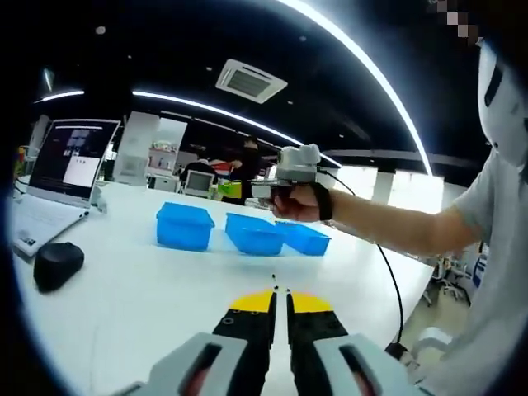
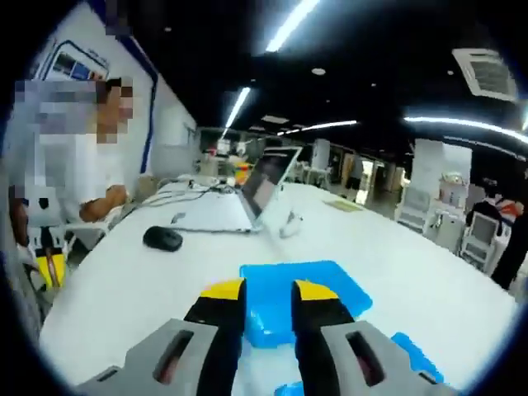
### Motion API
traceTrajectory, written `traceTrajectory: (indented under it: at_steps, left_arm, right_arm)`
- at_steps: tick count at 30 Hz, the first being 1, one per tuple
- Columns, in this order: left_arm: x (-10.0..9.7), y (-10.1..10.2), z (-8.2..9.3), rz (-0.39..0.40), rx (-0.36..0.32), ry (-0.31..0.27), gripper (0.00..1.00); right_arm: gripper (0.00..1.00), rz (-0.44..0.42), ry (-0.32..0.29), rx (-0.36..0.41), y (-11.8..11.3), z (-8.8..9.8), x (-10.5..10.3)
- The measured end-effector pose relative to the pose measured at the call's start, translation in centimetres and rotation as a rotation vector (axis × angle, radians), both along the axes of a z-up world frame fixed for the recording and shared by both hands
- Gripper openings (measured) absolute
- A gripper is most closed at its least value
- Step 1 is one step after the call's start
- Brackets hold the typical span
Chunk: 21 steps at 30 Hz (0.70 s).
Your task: Pick up the resistors one by one and place each resistor into its matching bin, sorting the parts by color and model until every resistor is separated into the correct bin for its type
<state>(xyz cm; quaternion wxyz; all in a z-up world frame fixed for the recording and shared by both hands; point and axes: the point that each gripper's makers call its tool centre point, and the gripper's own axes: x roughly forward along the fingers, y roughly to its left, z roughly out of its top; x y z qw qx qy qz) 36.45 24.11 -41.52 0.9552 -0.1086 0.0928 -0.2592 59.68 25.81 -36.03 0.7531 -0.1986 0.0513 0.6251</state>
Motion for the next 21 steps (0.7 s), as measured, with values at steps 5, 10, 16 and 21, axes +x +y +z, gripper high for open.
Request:
traceTrajectory:
  at_steps: [5, 10, 16, 21]
  left_arm:
    - [0.1, -0.2, -0.1, 0.015, 0.011, -0.012, 0.09]
    - [0.5, -0.7, -0.1, 0.008, 0.009, -0.015, 0.09]
    - [0.2, -1.5, -0.8, -0.005, 0.022, 0.000, 0.09]
    - [0.0, -2.2, -1.2, -0.009, 0.019, 0.015, 0.09]
  right_arm:
    - [0.23, 0.138, -0.122, -0.290, -1.8, -3.4, -3.2]
    - [0.23, 0.354, -0.178, -0.504, -3.4, -5.3, -7.5]
    - [0.21, 0.570, -0.165, -0.791, -7.7, -8.9, -10.5]
    - [0.20, 0.628, -0.240, -0.966, -9.9, -11.5, -9.4]
